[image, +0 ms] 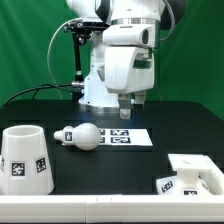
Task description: Assemble lamp
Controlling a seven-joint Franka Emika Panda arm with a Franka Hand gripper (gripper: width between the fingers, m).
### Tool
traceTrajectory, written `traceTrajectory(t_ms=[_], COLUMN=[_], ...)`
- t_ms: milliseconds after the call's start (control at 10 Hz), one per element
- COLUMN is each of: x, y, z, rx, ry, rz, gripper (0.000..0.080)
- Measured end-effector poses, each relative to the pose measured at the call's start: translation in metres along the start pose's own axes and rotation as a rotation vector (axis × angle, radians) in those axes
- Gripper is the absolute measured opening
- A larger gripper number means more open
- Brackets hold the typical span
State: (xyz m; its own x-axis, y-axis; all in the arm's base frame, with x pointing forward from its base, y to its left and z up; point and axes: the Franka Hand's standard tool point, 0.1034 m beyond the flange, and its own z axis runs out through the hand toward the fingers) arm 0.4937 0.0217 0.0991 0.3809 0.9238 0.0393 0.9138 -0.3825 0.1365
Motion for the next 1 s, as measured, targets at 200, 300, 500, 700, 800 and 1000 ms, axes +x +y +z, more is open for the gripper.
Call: traceTrajectory(t_ms=[200,300,500,700,800,1000], x=[-0.001,-0.001,-0.015,-0.055,-0.062,-0.032], y=[0.0,-0.001,-0.012,-0.038,-0.044,-0.029], z=[0.001,0.002,0.009,0.016,0.018,0.011], rx=[0.003,0.003,0.009,0.002,0.075,0.074], ry=[-0.001,-0.001,-0.007,-0.027,-0.09,-0.158], rz=[0.001,0.001,0.017,0.07,0.149,0.145], gripper=[0.0698,0.0698,0.0698,0.0698,0.0698,0.0698])
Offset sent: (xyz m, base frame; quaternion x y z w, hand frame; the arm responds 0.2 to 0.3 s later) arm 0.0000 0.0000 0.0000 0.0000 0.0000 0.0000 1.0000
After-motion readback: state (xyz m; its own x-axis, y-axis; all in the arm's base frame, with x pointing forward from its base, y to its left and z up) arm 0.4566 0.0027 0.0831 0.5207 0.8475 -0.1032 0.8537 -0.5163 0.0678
